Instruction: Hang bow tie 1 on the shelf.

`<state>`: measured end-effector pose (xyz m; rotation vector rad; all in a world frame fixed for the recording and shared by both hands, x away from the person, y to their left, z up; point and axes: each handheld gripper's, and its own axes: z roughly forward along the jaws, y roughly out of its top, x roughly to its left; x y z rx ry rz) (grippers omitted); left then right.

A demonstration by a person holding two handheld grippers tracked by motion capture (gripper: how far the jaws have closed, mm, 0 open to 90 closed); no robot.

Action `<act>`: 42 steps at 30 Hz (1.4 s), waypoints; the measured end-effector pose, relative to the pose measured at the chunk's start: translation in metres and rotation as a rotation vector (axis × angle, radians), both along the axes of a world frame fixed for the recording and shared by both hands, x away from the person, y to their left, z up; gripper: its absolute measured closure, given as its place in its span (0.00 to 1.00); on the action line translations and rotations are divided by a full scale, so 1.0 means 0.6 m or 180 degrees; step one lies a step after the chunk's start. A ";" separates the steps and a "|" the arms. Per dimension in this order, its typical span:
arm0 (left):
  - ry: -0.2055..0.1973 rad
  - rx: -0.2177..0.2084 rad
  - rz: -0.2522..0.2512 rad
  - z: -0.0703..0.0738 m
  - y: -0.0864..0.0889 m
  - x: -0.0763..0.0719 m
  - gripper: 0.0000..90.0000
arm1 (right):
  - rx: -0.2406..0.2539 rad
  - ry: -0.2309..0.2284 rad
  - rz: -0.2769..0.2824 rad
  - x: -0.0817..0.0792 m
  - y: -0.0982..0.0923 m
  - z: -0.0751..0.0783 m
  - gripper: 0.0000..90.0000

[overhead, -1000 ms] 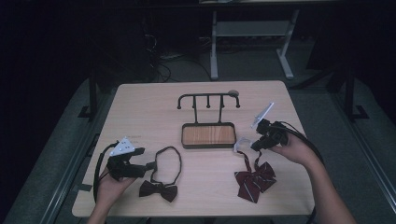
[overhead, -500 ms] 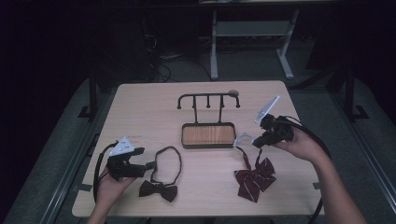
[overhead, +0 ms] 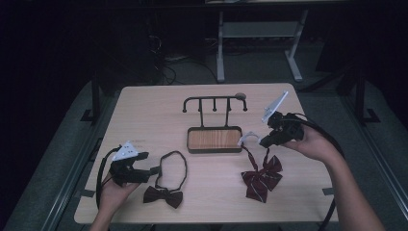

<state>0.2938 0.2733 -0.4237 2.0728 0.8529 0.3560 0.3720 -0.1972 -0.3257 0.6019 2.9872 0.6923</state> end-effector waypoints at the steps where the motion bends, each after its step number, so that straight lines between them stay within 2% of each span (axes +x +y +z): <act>1: 0.0001 -0.0001 -0.0002 0.000 0.000 0.000 0.28 | -0.0002 -0.0011 0.0011 0.000 0.002 0.004 0.97; 24: -0.0004 -0.0017 -0.0009 0.000 0.000 -0.001 0.28 | -0.0014 -0.0244 0.0068 0.011 0.023 0.080 0.97; 42: -0.0015 -0.0014 -0.0013 0.002 0.000 -0.001 0.28 | -0.0008 -0.0395 0.0115 0.013 0.043 0.125 0.97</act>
